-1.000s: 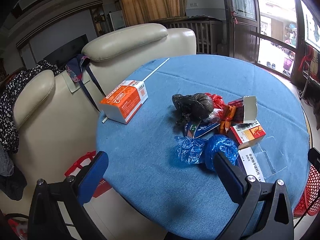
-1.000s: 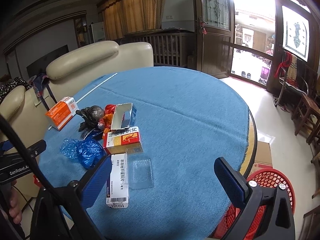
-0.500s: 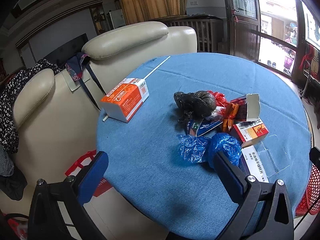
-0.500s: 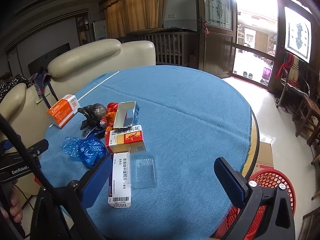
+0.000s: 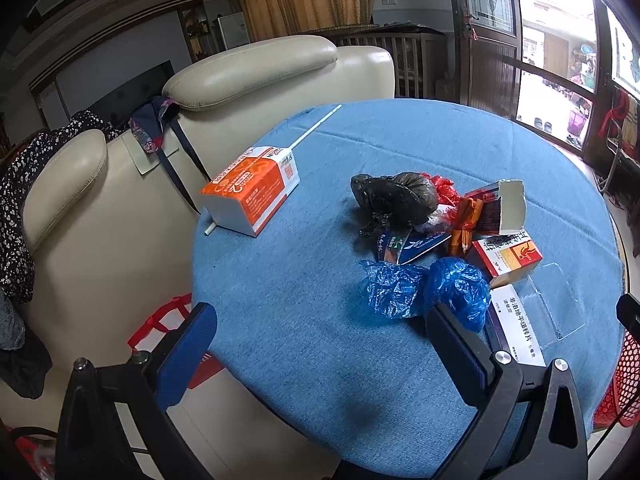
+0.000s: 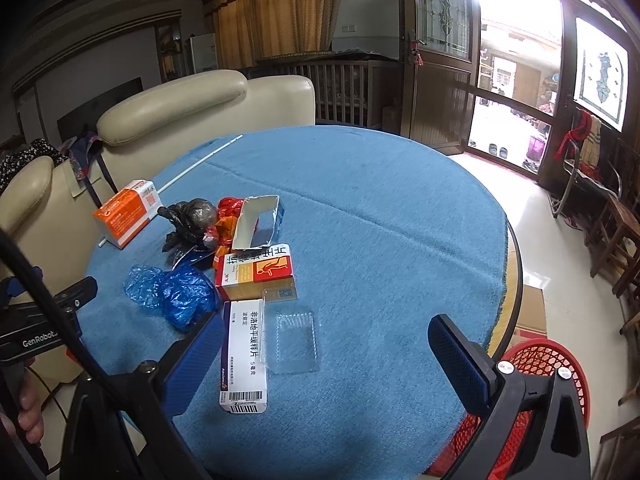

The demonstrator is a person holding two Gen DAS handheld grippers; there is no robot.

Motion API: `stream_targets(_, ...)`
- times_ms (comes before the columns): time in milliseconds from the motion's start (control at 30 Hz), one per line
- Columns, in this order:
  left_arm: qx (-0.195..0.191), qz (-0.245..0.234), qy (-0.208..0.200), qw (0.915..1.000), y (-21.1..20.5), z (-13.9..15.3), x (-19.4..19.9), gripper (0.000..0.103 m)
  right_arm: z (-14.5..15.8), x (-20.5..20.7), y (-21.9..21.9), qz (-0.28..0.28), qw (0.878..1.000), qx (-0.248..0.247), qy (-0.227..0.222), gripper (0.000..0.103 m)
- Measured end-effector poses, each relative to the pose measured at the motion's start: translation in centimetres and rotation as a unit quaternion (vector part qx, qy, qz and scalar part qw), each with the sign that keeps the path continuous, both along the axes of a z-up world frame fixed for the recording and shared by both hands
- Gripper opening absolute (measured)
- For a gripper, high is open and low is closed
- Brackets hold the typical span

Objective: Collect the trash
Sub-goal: 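Move both grippers toward the pile of trash on the blue table, then grasp the blue plastic bags with the left gripper while the right grasps the clear tray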

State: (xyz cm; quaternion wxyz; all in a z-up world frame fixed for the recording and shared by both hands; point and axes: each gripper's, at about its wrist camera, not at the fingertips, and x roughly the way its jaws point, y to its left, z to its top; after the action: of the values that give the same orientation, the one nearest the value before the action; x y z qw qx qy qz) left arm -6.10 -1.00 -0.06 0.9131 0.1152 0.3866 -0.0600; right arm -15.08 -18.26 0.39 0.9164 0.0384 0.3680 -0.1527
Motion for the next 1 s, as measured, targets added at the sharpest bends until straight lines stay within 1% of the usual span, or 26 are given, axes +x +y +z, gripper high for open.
stream_targets(267, 0.005, 0.002, 0.003, 1.0, 0.1, -0.4, 0.5, 0.103, -0.4, 0.1, 0.0, 0.001, 1.0, 0.002, 0.006, 0.103)
stream_targets(367, 0.003, 0.003, 0.017, 0.9998, 0.6, -1.1, 1.4, 0.103, -1.1, 0.5, 0.0, 0.003, 1.0, 0.006, 0.019, 0.103)
stream_targets(433, 0.0, 0.006, 0.032, 0.9995, 1.0, -1.7, 2.1, 0.103, -2.1, 1.0, -0.2, 0.006, 0.999, 0.019, 0.035, 0.103)
stream_targets(500, -0.001, 0.008, 0.048, 0.9988, 1.4, -2.4, 2.7, 0.103, -3.5, 1.7, -0.4, 0.013, 0.997, 0.043, 0.055, 0.103)
stream_targets(633, -0.007, 0.013, 0.069, 0.9975, 2.2, -3.5, 3.6, 0.103, -6.2, 3.4, -0.1, 0.037, 0.99, 0.094, 0.094, 0.103)
stream_targets(667, -0.008, 0.014, 0.072, 0.9973, 2.2, -3.7, 3.8, 0.103, -6.7, 3.9, 0.3, 0.045, 0.989, 0.099, 0.1, 0.103)
stream_targets(733, -0.011, 0.014, 0.077, 0.9969, 2.3, -3.8, 4.1, 0.103, -7.6, 5.0, 1.3, 0.063, 0.987, 0.093, 0.115, 0.103)
stream_targets(767, -0.014, 0.012, 0.081, 0.9966, 2.3, -3.8, 4.3, 0.103, -8.0, 5.5, 1.7, 0.068, 0.987, 0.086, 0.121, 0.102)
stream_targets(800, -0.016, 0.011, 0.083, 0.9964, 2.4, -3.8, 4.3, 0.103, -8.4, 6.0, 2.1, 0.07, 0.986, 0.079, 0.128, 0.097)
stream_targets(867, -0.02, 0.005, 0.084, 0.9963, 2.2, -3.6, 4.5, 0.103, -9.2, 6.8, 2.5, 0.071, 0.984, 0.072, 0.145, 0.091)
stream_targets(900, -0.021, 0.002, 0.083, 0.9963, 2.1, -3.5, 4.6, 0.103, -9.6, 7.1, 2.5, 0.071, 0.983, 0.072, 0.151, 0.091)
stream_targets(933, -0.022, -0.001, 0.083, 0.9963, 1.9, -3.4, 4.6, 0.103, -9.9, 7.3, 2.4, 0.07, 0.983, 0.074, 0.154, 0.088)
stream_targets(967, -0.024, -0.006, 0.083, 0.9963, 1.7, -3.3, 4.6, 0.103, -10.2, 7.3, 2.3, 0.07, 0.982, 0.08, 0.156, 0.081)
stream_targets(1000, -0.027, -0.01, 0.083, 0.9961, 1.4, -3.2, 4.7, 0.103, -10.1, 7.2, 2.0, 0.07, 0.982, 0.091, 0.152, 0.081)
